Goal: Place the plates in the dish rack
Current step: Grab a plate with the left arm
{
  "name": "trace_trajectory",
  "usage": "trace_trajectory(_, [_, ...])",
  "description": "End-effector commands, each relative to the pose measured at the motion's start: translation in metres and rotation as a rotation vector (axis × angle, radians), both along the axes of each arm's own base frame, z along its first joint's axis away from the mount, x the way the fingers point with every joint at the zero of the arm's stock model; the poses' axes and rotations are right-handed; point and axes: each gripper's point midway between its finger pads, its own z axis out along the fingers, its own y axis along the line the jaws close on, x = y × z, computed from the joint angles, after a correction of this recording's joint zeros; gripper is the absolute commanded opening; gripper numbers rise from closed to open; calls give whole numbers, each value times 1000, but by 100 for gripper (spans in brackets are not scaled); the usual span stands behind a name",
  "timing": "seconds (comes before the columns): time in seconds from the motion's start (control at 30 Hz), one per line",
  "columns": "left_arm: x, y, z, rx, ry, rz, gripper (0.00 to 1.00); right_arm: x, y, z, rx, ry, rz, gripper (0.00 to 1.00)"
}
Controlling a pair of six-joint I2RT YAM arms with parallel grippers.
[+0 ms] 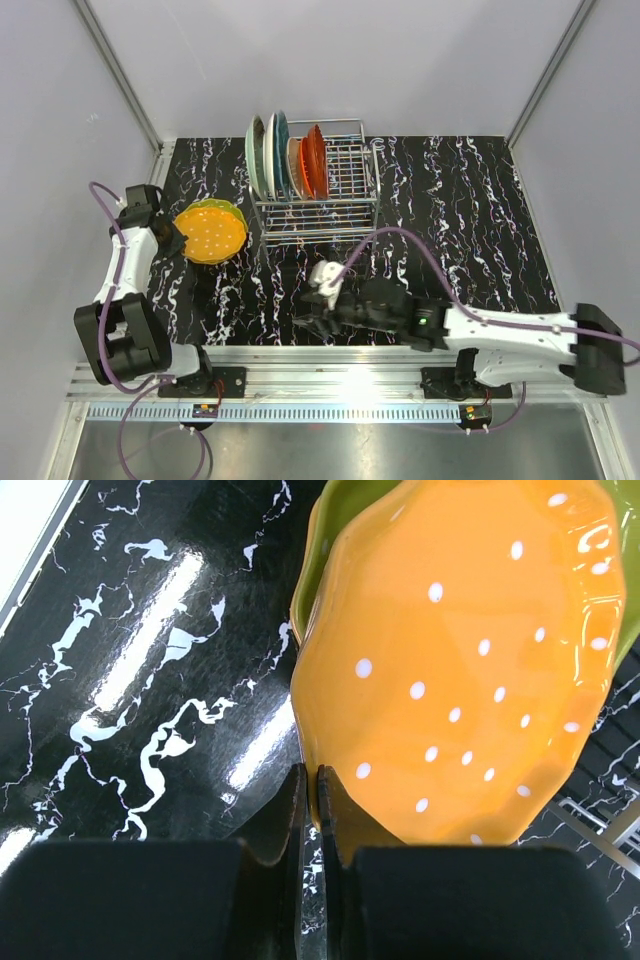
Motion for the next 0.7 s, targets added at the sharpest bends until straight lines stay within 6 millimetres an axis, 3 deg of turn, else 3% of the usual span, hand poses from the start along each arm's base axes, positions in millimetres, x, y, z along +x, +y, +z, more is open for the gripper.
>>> trace_trajectory(0.0, [7, -8, 18, -12, -91, -49, 0, 26, 30, 14, -49, -193, -97, 59])
trace_trajectory(0.03, [6, -7, 20, -8, -97, -47, 0, 22, 44, -4, -103, -207, -76, 59])
trace_trajectory(0.17, [4, -7, 22, 0, -107, -46, 0, 22, 79, -6, -109, -272, -56, 61])
trace_trajectory(0.2, [4, -8, 22, -3, -107, -47, 0, 23, 87, 3, -88, -288, -51, 62])
trace_trajectory(0.27, [4, -9, 22, -10, -111, -50, 0, 26, 101, -10, -112, -302, -50, 65])
trace_trajectory(0.33, [3, -10, 23, -10, -116, -54, 0, 35, 116, -20, -140, -335, -67, 66])
trace_trajectory(0.37, [2, -9, 24, -6, -118, -52, 0, 38, 125, -15, -125, -353, -74, 66])
trace_trajectory(0.43, [2, -9, 27, -1, -127, -51, 0, 49, 136, -31, -163, -385, -104, 66])
trace_trajectory(0.47, [1, -9, 26, 1, -127, -50, 0, 54, 144, -23, -146, -421, -117, 68])
trace_trajectory(0.5, [1, -9, 28, 5, -130, -51, 0, 60, 149, -36, -175, -432, -134, 69])
trace_trajectory(0.57, [1, -9, 30, 8, -139, -48, 0, 67, 161, -31, -164, -463, -156, 71])
trace_trajectory(0.6, [1, -10, 30, 3, -144, -49, 0, 72, 165, -46, -208, -504, -159, 73])
trace_trajectory(0.67, [1, -11, 29, -3, -144, -53, 0, 81, 176, -42, -208, -547, -181, 76])
